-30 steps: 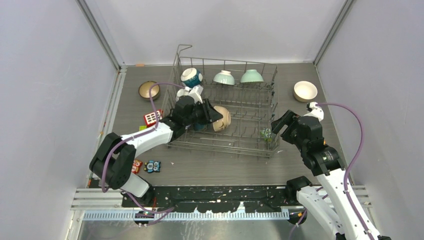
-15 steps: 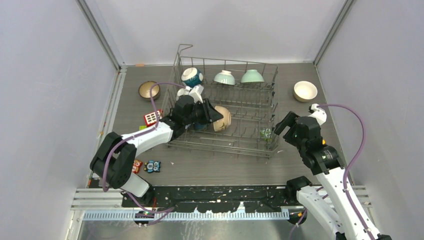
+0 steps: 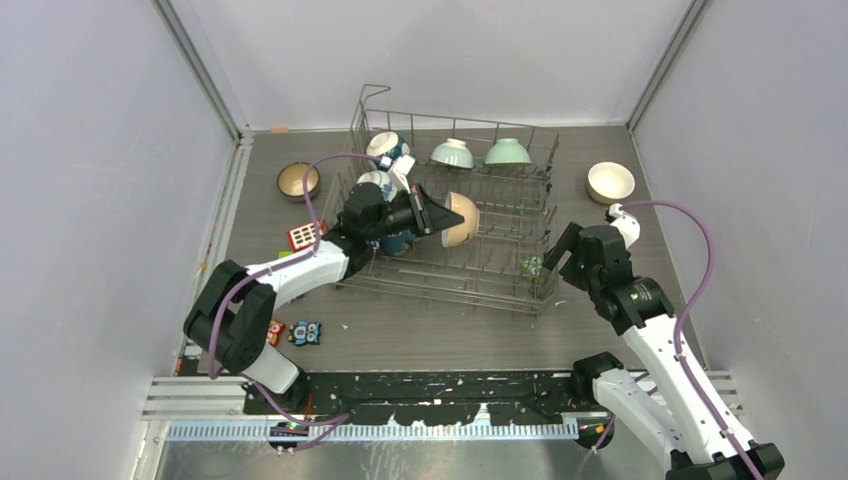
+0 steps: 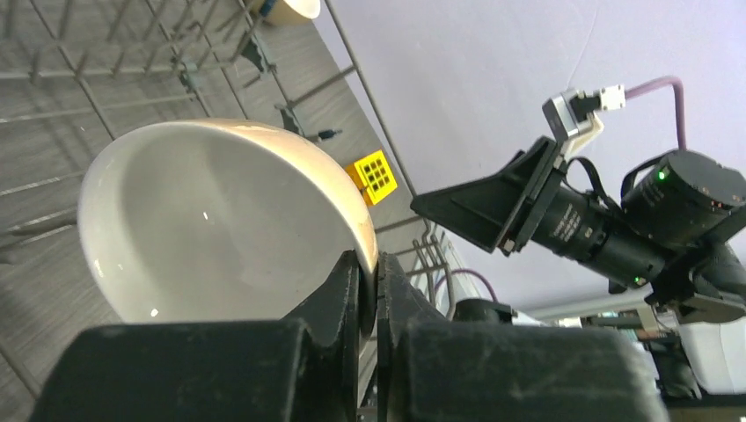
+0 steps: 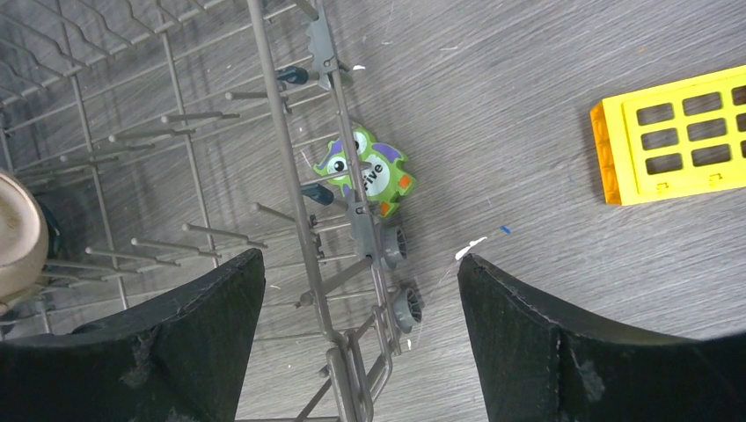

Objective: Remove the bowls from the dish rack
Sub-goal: Pick up the bowl from the dish rack.

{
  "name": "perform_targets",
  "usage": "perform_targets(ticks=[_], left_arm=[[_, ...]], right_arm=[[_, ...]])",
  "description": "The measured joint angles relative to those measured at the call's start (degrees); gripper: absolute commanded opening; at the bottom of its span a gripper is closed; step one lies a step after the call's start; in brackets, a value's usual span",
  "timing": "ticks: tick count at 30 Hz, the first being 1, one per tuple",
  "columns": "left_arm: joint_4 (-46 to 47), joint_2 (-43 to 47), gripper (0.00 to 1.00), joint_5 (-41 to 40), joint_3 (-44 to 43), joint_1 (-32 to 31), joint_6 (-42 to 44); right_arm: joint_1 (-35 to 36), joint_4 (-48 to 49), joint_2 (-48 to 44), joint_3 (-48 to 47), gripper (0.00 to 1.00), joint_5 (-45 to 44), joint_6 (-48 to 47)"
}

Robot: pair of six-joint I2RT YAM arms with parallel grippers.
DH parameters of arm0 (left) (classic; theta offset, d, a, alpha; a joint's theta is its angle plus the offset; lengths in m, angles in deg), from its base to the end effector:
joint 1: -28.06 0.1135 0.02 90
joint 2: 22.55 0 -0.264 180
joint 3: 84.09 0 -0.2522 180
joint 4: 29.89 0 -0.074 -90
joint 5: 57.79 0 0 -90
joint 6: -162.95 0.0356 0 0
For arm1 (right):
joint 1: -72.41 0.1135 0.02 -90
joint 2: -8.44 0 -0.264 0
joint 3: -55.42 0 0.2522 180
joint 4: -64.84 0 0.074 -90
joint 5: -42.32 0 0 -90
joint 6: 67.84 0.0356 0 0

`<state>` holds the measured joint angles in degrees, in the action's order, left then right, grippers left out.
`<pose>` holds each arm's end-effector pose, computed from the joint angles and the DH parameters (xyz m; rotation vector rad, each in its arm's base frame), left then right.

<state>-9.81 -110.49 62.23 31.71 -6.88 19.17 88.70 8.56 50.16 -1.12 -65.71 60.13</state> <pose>0.2734 -0.2127 0.2691 0.1548 1.8839 -1.5538 0.1448 0.0308 0.2823 0.5813 2.1797 0.1449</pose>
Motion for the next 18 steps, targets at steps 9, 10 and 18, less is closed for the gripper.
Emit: perform_targets(ticks=[9,10,18], left_arm=[[1.0,-0.5,0.00,2.8,-0.1,-0.1,-1.0],[1.0,-0.5,0.00,2.9,-0.1,-0.1,-1.2],[1.5,-0.5,0.00,4.3,-0.1,0.0,-2.0]], right_arm=[[0.0,0.9,-0.3,0.9,0.84,1.2,0.3],[0.0,0.9,-0.4,0.9,0.84,1.3,0.3],[0.0,0.7,-2.2,0.9,0.86,2.2,0.3]])
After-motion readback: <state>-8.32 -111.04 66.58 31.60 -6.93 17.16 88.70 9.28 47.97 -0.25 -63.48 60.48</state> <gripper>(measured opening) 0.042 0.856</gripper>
